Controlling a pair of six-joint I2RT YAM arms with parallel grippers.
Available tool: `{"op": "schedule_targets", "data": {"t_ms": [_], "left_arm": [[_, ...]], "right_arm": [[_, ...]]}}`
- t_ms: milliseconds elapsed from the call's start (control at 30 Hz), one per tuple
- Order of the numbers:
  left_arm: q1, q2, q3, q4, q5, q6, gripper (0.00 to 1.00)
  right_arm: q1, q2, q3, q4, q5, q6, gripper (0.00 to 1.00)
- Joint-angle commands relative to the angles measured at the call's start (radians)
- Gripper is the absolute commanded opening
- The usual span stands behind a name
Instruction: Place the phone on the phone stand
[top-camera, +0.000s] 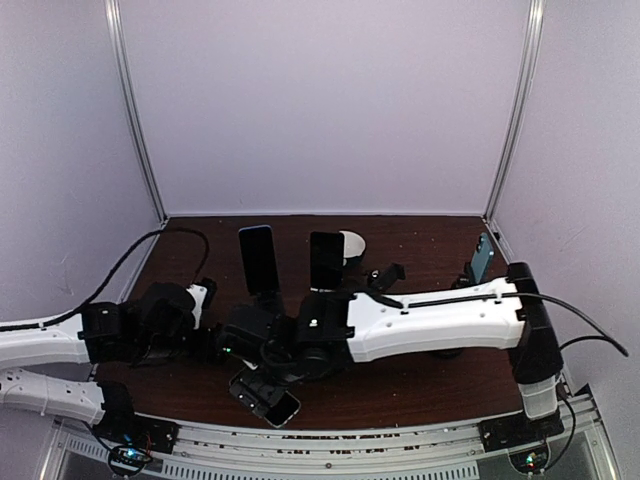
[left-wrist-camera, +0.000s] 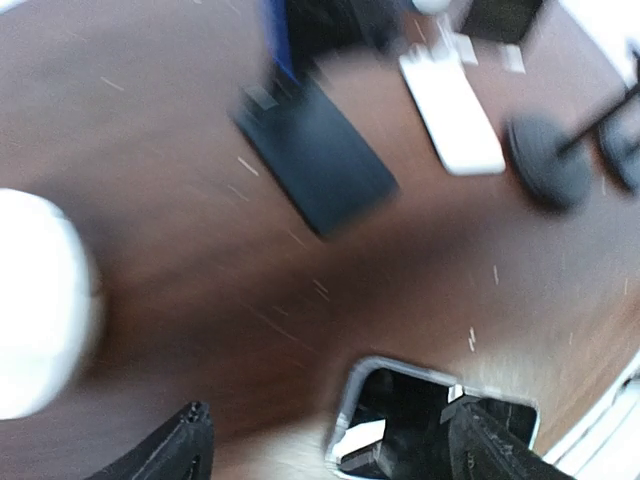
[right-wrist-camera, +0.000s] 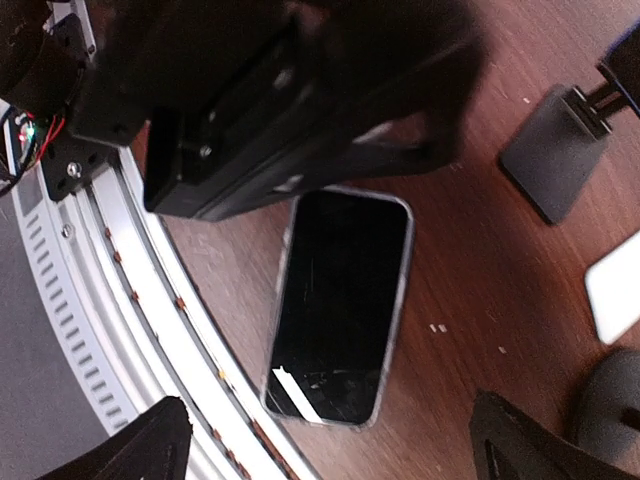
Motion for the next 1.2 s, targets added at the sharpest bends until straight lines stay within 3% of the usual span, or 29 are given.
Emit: {"op": "schedule_targets", "data": {"t_ms": [0,133,333,500,733,967,1167], "left_arm": [[0.050,-0.096,0.071,-0.193,-0.171,0.037,0.86],[0.059,-0.090,0.082,-0.192,-0.142,0.058,0.86],[0.060,-0.014,0.060,-0.134,-0.071,0.078,0.86],[0.073,-0.024,0.055,-0.171,-0.119,0.091,0.88],[0.173,-0.080,0.057,-0.247,-0.147,0.147,0.89],[0.189,0.015,0.112,-0.243,-0.133,0.182,0.89],[0.190,0.011,0.120,-0.202,-0.124,0.208,0.89]], "right_arm": [[0.000,0.187,0.213,-0.111,-0.048,0.023,1.00],[-0.018,0.317,0.377,-0.213,0.004,0.099,1.00],[-0.057,0.385,0.373,-0.207,-0.077,0.121,1.00],[-0.043,0.413,0.344,-0.198,-0.084,0.133,1.00],[-0.040,0.288,0.152,-0.109,-0.014,0.168,1.00],[-0.040,0.055,-0.077,0.019,0.041,0.143,1.00],[-0.034,0.103,0.028,-0.014,0.006,0.150,1.00]]}}
